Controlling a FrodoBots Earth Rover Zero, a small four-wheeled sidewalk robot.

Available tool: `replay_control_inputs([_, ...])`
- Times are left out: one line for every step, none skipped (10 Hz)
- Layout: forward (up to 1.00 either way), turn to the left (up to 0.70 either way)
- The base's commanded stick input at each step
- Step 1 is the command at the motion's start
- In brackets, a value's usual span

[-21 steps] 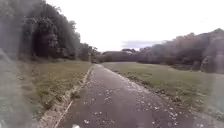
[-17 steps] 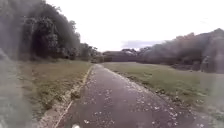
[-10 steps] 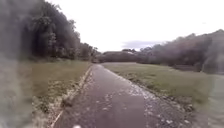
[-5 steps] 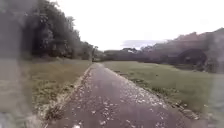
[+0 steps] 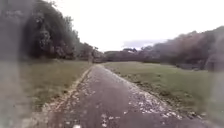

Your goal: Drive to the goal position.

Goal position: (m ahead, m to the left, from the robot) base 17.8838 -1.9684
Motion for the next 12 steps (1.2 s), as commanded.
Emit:
replay_control_inputs([0.85, 0.14])
replay_control_inputs([0.85, 0.13])
replay_control_inputs([0.85, 0.13])
replay_control_inputs([0.85, 0.12])
replay_control_inputs([1.00, 0.17])
replay_control_inputs([1.00, 0.26])
replay_control_inputs([1.00, 0.40])
replay_control_inputs([1.00, 0.38])
replay_control_inputs([1.00, 0.37])
replay_control_inputs([1.00, 0.00])
replay_control_inputs([1.00, 0.00])
replay_control_inputs([1.00, 0.00])
